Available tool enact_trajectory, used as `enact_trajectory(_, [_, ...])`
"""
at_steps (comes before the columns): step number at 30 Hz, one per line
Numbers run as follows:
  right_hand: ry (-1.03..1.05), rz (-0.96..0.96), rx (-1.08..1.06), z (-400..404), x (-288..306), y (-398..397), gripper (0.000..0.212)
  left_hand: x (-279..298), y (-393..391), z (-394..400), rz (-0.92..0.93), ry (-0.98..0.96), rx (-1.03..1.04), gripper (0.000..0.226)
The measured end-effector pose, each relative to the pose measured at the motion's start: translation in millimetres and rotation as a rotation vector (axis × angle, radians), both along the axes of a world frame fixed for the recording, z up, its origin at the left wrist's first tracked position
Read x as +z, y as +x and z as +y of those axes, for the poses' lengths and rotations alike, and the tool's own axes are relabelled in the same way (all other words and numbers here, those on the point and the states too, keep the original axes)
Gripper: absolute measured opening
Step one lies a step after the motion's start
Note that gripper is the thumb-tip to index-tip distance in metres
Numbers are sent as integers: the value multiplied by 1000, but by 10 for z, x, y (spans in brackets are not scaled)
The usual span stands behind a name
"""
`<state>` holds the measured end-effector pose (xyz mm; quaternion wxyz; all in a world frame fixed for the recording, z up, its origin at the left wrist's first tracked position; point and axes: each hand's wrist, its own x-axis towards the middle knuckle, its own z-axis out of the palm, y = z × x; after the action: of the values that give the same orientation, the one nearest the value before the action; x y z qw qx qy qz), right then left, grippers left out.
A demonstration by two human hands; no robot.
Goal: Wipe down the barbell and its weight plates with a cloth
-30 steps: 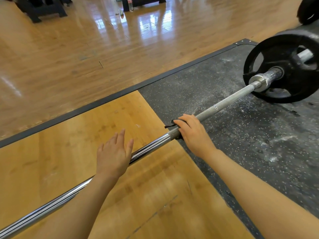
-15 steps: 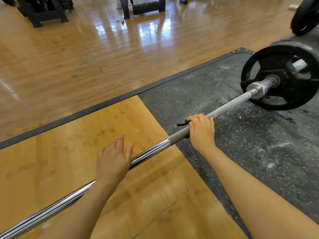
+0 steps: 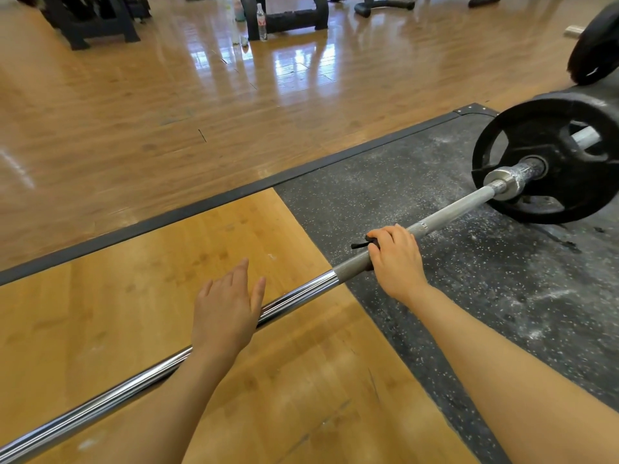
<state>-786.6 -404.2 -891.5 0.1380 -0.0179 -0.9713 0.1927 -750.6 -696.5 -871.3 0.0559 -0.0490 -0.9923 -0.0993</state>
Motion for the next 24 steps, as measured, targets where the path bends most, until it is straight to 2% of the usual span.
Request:
enact_trajectory(10, [8, -28, 44, 25, -6, -85, 28, -19, -109, -38, -7, 38, -8, 77])
enact_trajectory(17, [55, -66, 34, -26, 39, -183, 29, -39, -226, -89, -79, 69, -44, 76])
enact_trajectory(24, [97, -163, 23, -97, 134, -364, 29, -36, -408, -160, -127, 84, -62, 77])
